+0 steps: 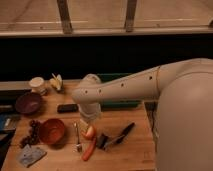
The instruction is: Place apple in purple bowl
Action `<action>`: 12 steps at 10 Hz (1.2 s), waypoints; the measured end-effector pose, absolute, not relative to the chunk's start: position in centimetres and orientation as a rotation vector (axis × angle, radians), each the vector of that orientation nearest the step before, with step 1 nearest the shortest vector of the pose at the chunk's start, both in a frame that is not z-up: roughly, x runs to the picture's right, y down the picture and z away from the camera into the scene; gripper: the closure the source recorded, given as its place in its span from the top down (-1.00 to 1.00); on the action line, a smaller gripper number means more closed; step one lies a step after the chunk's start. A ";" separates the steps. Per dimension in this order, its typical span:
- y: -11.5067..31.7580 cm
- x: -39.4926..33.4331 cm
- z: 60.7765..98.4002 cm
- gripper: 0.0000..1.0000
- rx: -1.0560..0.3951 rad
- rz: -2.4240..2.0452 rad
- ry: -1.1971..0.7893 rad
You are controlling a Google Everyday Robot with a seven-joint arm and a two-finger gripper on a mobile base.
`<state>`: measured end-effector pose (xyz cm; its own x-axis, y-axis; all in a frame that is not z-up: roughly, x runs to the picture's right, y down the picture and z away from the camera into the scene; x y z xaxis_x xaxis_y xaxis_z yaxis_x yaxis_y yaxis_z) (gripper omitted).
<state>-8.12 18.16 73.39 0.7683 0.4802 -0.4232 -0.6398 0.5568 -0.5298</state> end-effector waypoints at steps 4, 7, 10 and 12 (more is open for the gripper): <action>19.2 -10.0 75.1 0.28 -0.725 0.625 0.264; 20.3 -10.4 76.6 0.28 -0.734 0.623 0.261; 20.8 -10.2 77.3 0.28 -0.741 0.632 0.230; 21.4 -10.3 77.8 0.28 -0.754 0.631 0.226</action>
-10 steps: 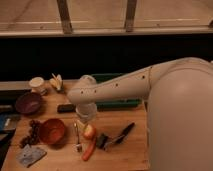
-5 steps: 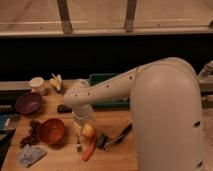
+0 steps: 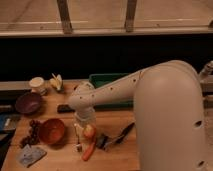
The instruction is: Place apple in purple bowl
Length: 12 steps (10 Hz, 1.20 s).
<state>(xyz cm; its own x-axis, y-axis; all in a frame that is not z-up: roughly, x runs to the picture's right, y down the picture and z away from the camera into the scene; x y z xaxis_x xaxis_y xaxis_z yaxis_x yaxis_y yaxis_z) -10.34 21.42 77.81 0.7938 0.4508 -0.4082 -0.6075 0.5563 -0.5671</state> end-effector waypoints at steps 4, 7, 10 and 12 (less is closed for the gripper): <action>22.7 -10.7 78.3 0.25 -0.778 0.632 0.222; 23.3 -10.7 78.1 -0.31 -0.777 0.631 0.223; 23.9 -10.7 78.2 -0.91 -0.778 0.641 0.228; 23.9 -10.7 78.2 -1.00 -0.777 0.643 0.231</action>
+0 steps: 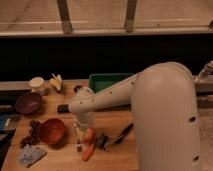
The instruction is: Place apple in purple bowl
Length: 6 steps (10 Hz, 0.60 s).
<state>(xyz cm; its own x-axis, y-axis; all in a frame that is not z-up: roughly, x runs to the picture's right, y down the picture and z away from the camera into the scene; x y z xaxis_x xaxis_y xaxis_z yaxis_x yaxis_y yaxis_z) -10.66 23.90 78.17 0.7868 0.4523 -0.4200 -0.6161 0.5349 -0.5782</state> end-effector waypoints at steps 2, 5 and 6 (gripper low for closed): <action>23.9 -10.6 78.1 -1.00 -0.778 0.642 0.233; 22.4 -10.9 77.8 -1.00 -0.750 0.651 0.204; 20.7 -10.5 77.4 -1.00 -0.724 0.666 0.183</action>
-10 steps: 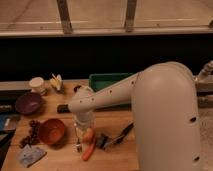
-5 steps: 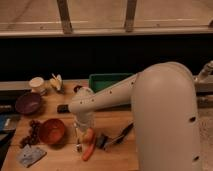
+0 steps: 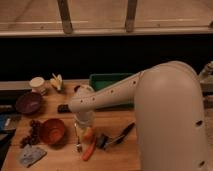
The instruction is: Place apple in purple bowl
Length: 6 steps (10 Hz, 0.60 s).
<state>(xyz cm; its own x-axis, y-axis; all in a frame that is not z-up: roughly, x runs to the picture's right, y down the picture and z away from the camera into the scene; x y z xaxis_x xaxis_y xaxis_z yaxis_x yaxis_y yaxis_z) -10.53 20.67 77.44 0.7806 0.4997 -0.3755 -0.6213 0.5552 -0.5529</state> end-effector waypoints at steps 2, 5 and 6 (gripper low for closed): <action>16.2 -10.3 75.9 -1.00 -0.683 0.705 0.112; 7.7 -10.4 73.0 -1.00 -0.647 0.761 -0.023; 4.9 -11.2 72.2 -1.00 -0.647 0.771 -0.075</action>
